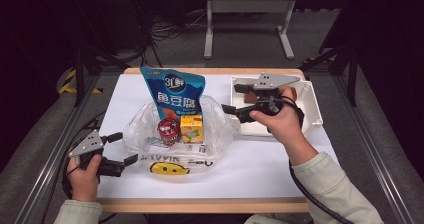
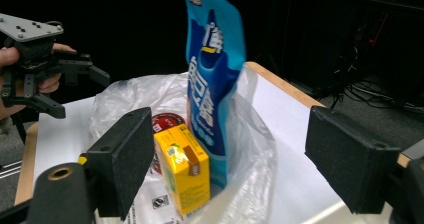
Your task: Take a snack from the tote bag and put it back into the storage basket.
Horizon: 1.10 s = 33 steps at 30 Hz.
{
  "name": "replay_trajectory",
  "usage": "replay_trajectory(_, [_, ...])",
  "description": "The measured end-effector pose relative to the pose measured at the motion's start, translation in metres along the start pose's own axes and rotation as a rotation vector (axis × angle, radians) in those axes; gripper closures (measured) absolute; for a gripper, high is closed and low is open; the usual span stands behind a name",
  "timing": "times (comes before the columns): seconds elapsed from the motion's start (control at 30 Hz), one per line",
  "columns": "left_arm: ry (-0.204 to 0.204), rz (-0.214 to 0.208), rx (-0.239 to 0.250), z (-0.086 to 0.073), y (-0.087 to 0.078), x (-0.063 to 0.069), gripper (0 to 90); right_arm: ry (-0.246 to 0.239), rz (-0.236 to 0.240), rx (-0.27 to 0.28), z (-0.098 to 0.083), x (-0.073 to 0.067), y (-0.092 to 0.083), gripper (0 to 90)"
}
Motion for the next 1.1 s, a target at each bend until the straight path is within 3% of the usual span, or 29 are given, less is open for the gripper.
replay_trajectory(0.33, [-0.009, -0.001, 0.007, 0.000, -0.001, 0.000, 2.6, -0.027, 0.044, -0.007, 0.002, -0.021, 0.027, 20.3])
replay_trajectory(0.57, [-0.012, 0.009, 0.005, -0.002, -0.005, 0.002, 2.6, -0.031, 0.078, -0.004, 0.002, -0.026, 0.038, 20.7])
replay_trajectory(0.77, [-0.010, 0.023, 0.004, -0.004, -0.010, 0.004, 2.5, -0.047, 0.136, 0.008, 0.003, -0.030, 0.055, 21.0])
replay_trajectory(1.1, [-0.018, 0.044, 0.007, -0.008, -0.015, 0.004, 2.2, -0.032, 0.064, 0.025, 0.003, -0.016, 0.068, 20.2])
Point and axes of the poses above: each handheld gripper's, and its own axes: y roughly forward along the jaws, z roughly out of its top, x roughly to its right, the point moved 7 cm from there along y, roughly forward along the jaws, and after that the axes turned 12 degrees about y, right-handed, at the moved point
